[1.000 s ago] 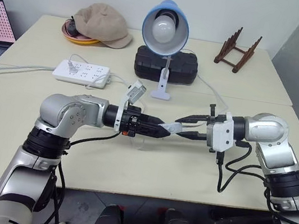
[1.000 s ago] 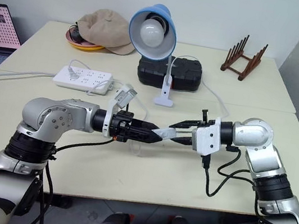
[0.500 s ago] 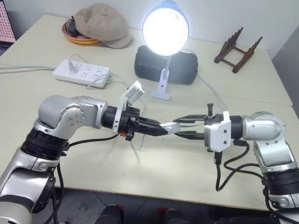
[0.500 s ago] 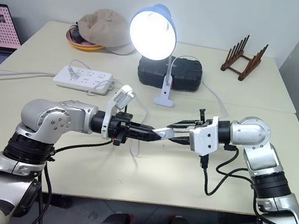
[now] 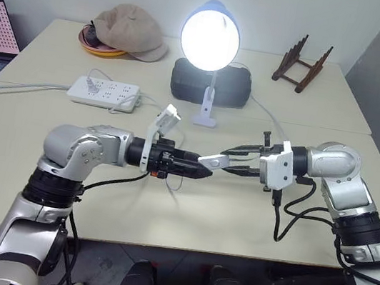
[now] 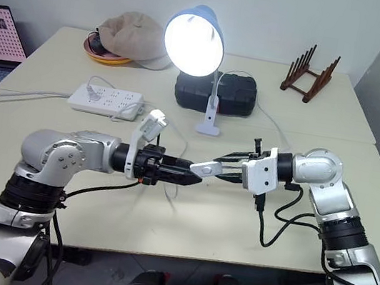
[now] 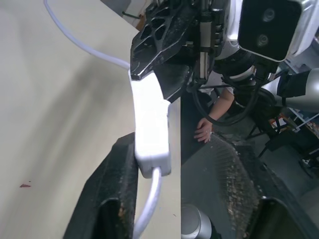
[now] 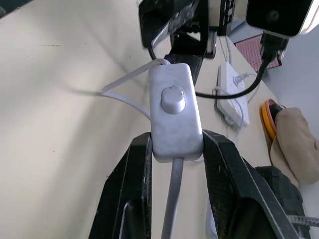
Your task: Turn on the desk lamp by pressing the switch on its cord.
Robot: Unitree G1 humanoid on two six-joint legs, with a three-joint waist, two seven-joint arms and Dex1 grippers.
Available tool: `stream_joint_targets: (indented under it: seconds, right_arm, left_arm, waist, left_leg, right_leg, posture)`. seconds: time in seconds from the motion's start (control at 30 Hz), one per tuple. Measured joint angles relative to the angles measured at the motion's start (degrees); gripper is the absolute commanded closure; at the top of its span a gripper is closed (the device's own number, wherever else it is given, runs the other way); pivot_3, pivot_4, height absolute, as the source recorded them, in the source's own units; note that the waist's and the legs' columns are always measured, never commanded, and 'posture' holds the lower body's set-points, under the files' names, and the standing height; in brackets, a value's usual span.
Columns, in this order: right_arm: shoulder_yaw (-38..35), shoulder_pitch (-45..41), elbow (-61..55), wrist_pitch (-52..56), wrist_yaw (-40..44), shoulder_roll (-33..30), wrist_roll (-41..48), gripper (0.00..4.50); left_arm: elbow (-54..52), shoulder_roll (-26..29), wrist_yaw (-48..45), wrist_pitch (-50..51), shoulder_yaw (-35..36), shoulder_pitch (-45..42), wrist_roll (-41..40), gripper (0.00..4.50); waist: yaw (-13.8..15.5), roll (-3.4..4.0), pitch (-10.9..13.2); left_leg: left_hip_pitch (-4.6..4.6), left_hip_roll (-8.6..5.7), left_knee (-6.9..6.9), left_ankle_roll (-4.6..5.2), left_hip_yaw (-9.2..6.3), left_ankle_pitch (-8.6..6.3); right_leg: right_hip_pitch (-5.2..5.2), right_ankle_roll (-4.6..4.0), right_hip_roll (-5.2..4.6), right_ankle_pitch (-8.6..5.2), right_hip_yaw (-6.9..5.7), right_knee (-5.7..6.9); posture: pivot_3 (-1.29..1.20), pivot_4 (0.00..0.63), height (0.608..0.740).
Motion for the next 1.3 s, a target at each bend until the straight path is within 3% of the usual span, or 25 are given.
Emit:
stream_joint_targets:
  seconds: [0.2,0.33,0.53,0.6,0.77,1.0,1.3]
  right_arm:
    - [1.1,-0.9,5.6,0.2,0.3,2.3,-0.4,3.44]
    - [1.7,-1.6,9.1,8.5,0.2,5.3,0.1,3.44]
    - [2.9,-3.3,17.7,17.4,1.8,6.4,-1.2,3.44]
    - [3.1,-3.6,19.9,18.5,2.6,6.3,-2.2,2.74]
    - [3.8,-4.0,25.2,20.0,3.7,6.3,-3.0,1.66]
    - [1.6,-4.4,21.5,25.3,5.8,4.7,-1.2,0.14]
    - [-7.0,0.3,-7.2,49.4,10.1,-8.9,11.8,0.05]
  left_arm:
    - [-4.7,8.1,-1.0,-6.8,0.7,4.5,5.2,0.06]
    - [-9.8,12.3,-1.2,-14.3,0.8,7.7,10.9,0.01]
    - [-15.1,12.4,1.7,-19.1,1.6,10.1,13.8,0.01]
    - [-16.0,12.7,1.8,-20.2,1.5,11.4,14.7,0.00]
    - [-16.3,14.4,0.9,-24.2,0.7,15.0,18.3,0.00]
    - [-12.9,14.4,-0.5,-26.7,0.7,13.4,19.4,0.00]
    - [-5.6,17.4,-3.4,-23.7,4.3,8.3,17.8,0.00]
  waist:
    - [-0.1,0.02,0.0]
    - [-0.1,0.01,0.0]
    - [0.4,0.01,0.0]
    - [0.2,0.01,0.0]
    - [0.0,0.02,0.0]
    - [0.0,0.03,0.0]
    - [0.3,0.11,0.1]
  left_leg:
    - [0.01,0.02,-0.04,0.00,0.00,0.00]
    - [0.01,0.02,-0.03,0.00,0.02,0.00]
    - [0.00,0.01,0.01,0.00,0.06,0.00]
    - [0.01,0.03,-0.01,0.00,0.06,0.00]
    - [0.00,0.03,-0.06,0.00,0.06,0.00]
    - [-0.01,0.02,-0.01,0.00,0.06,0.00]
    - [-0.11,0.04,-0.14,0.01,0.06,-0.01]
  right_leg:
    - [0.00,-0.03,0.00,-0.01,-0.01,0.00]
    - [-0.01,-0.12,-0.01,-0.06,0.02,-0.02]
    - [0.01,-0.33,-0.03,-0.18,0.03,-0.02]
    - [0.00,-0.33,0.00,-0.18,0.01,-0.01]
    - [-0.05,-0.32,0.00,-0.18,0.02,0.01]
    - [-0.05,-0.23,0.00,-0.13,0.02,0.03]
    - [-0.19,-0.12,0.00,-0.08,-0.01,0.00]
  posture:
    - [0.00,0.150,0.740]
    - [0.00,0.150,0.740]
    - [0.00,0.150,0.740]
    - [0.00,0.150,0.740]
    - [0.00,0.150,0.740]
    - [0.00,0.150,0.740]
    - [0.00,0.150,0.740]
